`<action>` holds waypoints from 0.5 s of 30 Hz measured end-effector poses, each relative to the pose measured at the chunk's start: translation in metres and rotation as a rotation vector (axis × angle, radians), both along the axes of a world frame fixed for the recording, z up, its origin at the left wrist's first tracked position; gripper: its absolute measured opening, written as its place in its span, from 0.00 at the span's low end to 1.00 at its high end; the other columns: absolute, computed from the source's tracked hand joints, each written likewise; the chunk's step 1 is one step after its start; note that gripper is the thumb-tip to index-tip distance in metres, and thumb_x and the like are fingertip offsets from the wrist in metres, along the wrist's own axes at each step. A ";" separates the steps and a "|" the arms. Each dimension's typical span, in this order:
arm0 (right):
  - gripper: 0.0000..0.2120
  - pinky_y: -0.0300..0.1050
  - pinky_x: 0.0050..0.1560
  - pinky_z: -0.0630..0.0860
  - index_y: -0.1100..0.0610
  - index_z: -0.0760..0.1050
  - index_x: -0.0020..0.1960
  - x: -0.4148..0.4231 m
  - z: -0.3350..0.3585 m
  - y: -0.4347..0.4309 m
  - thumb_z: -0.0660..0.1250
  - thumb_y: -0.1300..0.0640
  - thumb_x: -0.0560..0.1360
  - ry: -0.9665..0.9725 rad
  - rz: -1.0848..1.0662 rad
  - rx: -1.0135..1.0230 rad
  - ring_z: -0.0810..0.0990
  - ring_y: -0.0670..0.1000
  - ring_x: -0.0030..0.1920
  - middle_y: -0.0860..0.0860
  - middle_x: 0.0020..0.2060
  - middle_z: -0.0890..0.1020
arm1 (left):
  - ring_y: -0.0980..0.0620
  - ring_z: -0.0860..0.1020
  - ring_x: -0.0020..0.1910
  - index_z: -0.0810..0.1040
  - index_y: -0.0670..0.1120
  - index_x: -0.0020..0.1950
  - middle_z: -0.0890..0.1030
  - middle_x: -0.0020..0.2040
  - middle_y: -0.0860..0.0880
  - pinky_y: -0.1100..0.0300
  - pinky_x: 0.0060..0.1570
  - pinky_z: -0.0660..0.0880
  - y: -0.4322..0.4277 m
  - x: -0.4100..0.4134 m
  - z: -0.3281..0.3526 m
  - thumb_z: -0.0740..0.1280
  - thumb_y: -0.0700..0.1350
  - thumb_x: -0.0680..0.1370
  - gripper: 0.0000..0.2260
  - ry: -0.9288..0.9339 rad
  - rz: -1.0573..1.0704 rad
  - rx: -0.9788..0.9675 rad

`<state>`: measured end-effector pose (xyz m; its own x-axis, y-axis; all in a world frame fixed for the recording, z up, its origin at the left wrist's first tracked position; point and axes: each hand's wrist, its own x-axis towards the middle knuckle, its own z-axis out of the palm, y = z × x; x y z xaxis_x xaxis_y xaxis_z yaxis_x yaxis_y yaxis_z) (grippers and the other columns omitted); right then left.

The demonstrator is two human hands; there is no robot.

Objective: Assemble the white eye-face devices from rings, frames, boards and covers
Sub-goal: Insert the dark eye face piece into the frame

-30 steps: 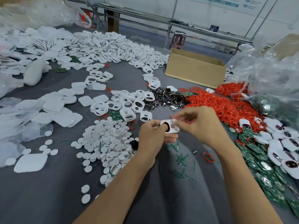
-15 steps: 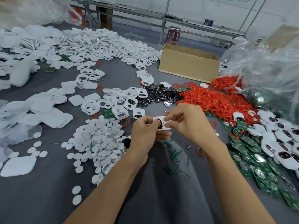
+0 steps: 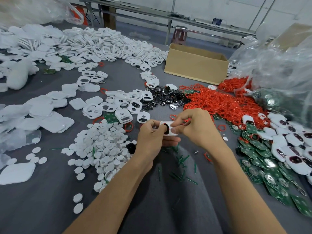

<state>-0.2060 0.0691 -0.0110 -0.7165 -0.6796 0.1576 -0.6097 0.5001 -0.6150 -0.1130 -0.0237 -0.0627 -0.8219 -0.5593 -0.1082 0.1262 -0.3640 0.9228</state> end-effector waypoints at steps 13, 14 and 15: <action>0.15 0.40 0.40 0.74 0.54 0.75 0.41 -0.005 -0.005 0.005 0.78 0.65 0.63 -0.171 -0.092 0.027 0.78 0.47 0.34 0.48 0.32 0.81 | 0.43 0.85 0.36 0.71 0.38 0.50 0.84 0.38 0.42 0.58 0.34 0.81 0.004 -0.002 -0.003 0.59 0.36 0.82 0.03 -0.086 -0.053 -0.089; 0.16 0.44 0.43 0.75 0.55 0.74 0.43 -0.007 -0.005 0.006 0.78 0.66 0.63 -0.240 -0.077 0.022 0.77 0.49 0.34 0.50 0.32 0.80 | 0.42 0.85 0.37 0.71 0.38 0.51 0.84 0.40 0.41 0.57 0.36 0.82 0.004 -0.002 -0.004 0.59 0.37 0.82 0.03 -0.100 -0.063 -0.105; 0.16 0.49 0.44 0.76 0.56 0.73 0.44 -0.008 -0.005 0.007 0.76 0.68 0.65 -0.300 -0.056 0.018 0.77 0.51 0.34 0.51 0.32 0.79 | 0.41 0.85 0.38 0.72 0.38 0.52 0.84 0.42 0.39 0.56 0.37 0.82 0.005 -0.002 -0.004 0.59 0.37 0.82 0.04 -0.111 -0.077 -0.125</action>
